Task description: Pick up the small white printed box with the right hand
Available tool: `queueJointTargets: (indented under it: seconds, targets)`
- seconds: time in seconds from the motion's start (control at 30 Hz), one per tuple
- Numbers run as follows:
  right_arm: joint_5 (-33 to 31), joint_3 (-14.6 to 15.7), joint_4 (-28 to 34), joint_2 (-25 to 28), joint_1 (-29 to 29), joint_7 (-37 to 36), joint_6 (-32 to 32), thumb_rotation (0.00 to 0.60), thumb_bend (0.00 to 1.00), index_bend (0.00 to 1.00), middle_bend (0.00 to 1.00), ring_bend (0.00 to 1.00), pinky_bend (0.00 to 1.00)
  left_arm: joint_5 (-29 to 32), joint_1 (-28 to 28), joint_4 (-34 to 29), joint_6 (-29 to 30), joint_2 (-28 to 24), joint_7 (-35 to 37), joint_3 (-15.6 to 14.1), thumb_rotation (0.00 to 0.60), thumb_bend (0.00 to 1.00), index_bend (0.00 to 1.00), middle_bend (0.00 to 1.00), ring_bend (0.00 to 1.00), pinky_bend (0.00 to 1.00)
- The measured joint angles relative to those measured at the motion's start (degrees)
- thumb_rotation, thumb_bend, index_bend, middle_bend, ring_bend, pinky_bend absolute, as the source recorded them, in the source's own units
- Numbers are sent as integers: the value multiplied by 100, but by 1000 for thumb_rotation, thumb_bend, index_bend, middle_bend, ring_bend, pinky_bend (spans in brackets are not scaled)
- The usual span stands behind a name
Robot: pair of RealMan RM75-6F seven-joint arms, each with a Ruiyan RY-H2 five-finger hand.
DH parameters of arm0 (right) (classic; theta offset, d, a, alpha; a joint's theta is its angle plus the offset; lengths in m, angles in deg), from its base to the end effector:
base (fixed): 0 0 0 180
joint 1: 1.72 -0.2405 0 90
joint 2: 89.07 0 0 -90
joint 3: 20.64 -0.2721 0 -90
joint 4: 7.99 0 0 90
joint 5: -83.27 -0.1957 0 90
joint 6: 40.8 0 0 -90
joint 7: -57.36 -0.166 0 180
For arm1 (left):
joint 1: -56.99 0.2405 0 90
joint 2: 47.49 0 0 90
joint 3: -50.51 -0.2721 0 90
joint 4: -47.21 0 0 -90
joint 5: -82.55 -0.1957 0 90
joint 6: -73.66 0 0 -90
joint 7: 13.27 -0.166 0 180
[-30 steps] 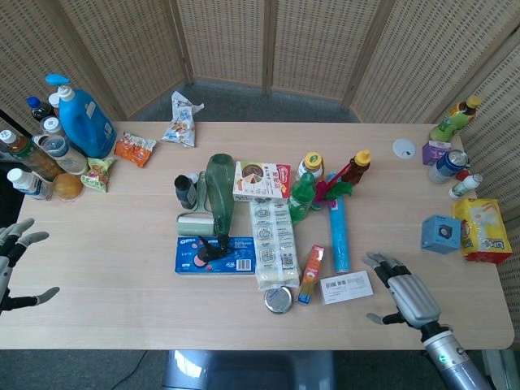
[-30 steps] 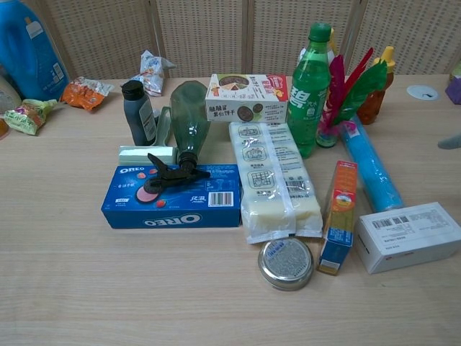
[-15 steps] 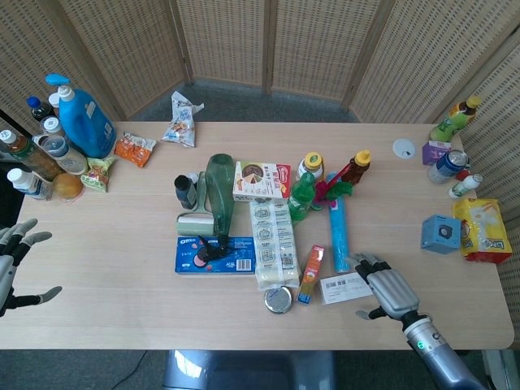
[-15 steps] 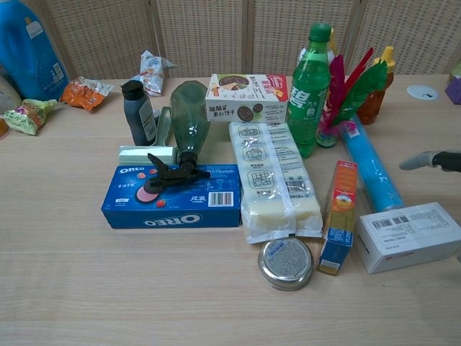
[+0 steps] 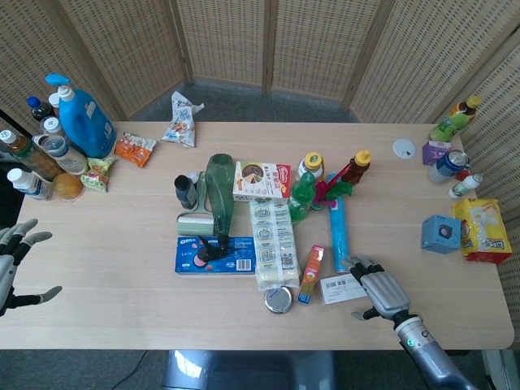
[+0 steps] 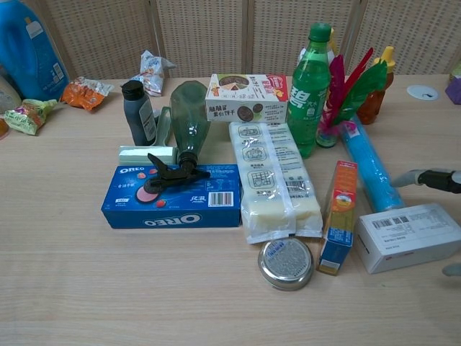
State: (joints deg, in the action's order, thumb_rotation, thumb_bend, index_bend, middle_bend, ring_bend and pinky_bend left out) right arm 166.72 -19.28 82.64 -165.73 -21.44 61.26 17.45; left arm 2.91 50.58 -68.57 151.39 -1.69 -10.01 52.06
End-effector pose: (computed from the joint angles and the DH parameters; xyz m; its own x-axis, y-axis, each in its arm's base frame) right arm -0.2783 -0.2415 0.0275 0.3653 -0.4526 0.8134 -0.9276 -0.2506 0.2772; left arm -0.2724 0.1971 0.2234 0.2407 0.1498 0.9590 0.9648 0.0712 -0.2533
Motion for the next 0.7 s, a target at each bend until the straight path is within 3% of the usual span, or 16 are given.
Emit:
queueJointTargets:
  seconds: [0.7]
  targets:
    - [-211,12,-709,-436,-98,-99,-148,600,0,0,0,0,42,38,-10,-17,-21,42,-95,-7,600,0,215,0,0,0]
